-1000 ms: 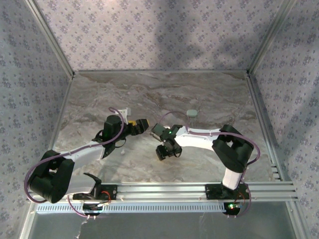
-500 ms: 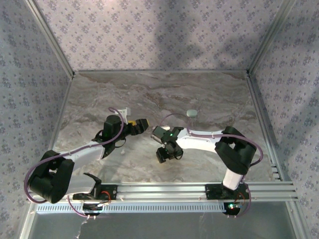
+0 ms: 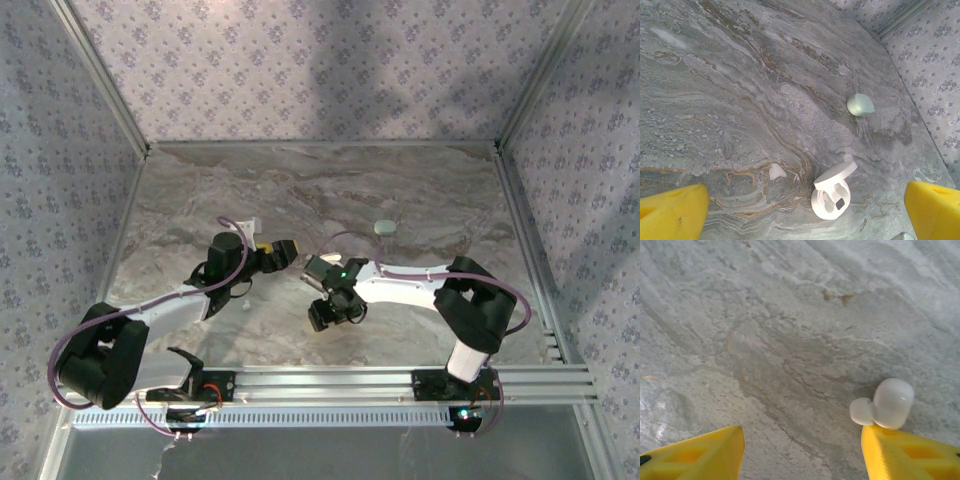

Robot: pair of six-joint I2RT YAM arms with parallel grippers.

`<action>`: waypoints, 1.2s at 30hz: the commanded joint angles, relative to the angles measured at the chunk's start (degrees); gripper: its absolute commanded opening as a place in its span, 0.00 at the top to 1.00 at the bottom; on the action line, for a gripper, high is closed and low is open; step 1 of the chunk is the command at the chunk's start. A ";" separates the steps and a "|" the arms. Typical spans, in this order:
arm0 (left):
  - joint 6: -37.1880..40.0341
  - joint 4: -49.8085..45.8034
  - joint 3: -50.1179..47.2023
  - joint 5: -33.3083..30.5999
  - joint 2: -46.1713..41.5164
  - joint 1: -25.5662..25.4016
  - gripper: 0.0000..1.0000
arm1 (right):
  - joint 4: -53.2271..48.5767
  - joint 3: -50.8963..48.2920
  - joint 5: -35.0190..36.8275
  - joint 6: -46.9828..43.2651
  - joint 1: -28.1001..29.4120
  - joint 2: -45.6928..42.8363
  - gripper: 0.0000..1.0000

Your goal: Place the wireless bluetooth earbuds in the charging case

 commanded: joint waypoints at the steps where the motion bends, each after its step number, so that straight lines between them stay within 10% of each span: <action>1: -0.45 0.97 -0.17 0.04 -1.27 0.17 0.00 | -0.90 -0.12 -0.26 1.19 0.36 -2.06 0.35; 18: 7.37 0.48 0.96 -3.10 -4.75 -10.13 0.00 | 6.33 -13.10 -6.02 2.72 -14.10 -19.28 0.47; 36: 15.09 -3.81 1.83 -12.15 -8.76 -17.84 0.00 | 15.27 -16.17 -16.89 -0.43 -19.04 -12.56 0.62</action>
